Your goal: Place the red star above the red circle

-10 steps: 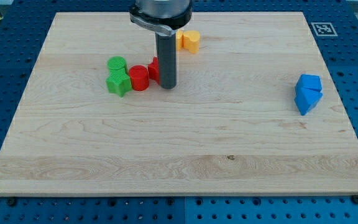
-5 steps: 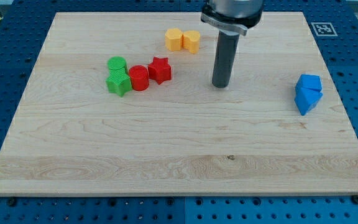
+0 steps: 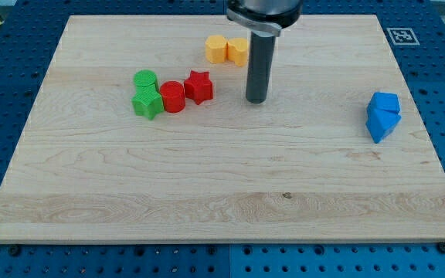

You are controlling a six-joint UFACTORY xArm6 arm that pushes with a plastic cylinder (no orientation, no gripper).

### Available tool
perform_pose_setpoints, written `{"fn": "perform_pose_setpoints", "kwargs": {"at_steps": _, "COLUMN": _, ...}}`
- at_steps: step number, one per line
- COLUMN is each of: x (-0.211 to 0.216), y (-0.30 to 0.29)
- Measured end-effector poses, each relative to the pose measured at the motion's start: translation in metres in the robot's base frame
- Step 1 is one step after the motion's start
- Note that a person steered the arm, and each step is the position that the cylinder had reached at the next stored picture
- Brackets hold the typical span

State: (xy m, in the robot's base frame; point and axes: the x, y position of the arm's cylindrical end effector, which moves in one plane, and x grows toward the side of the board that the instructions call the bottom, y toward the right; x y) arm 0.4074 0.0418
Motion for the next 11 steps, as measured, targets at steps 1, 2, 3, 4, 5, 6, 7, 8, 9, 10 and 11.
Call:
{"fn": "perform_pose_setpoints", "kwargs": {"at_steps": 1, "x": 0.013, "y": -0.021}}
{"fn": "perform_pose_setpoints", "kwargs": {"at_steps": 2, "x": 0.013, "y": -0.024}}
{"fn": "perform_pose_setpoints", "kwargs": {"at_steps": 3, "x": 0.013, "y": -0.027}}
{"fn": "perform_pose_setpoints", "kwargs": {"at_steps": 4, "x": 0.010, "y": -0.057}}
{"fn": "perform_pose_setpoints", "kwargs": {"at_steps": 5, "x": -0.002, "y": -0.059}}
{"fn": "perform_pose_setpoints", "kwargs": {"at_steps": 6, "x": -0.009, "y": -0.059}}
{"fn": "perform_pose_setpoints", "kwargs": {"at_steps": 7, "x": -0.017, "y": -0.076}}
{"fn": "perform_pose_setpoints", "kwargs": {"at_steps": 8, "x": -0.021, "y": -0.078}}
{"fn": "perform_pose_setpoints", "kwargs": {"at_steps": 9, "x": -0.021, "y": -0.049}}
{"fn": "perform_pose_setpoints", "kwargs": {"at_steps": 10, "x": -0.032, "y": -0.050}}
{"fn": "perform_pose_setpoints", "kwargs": {"at_steps": 11, "x": -0.058, "y": -0.079}}
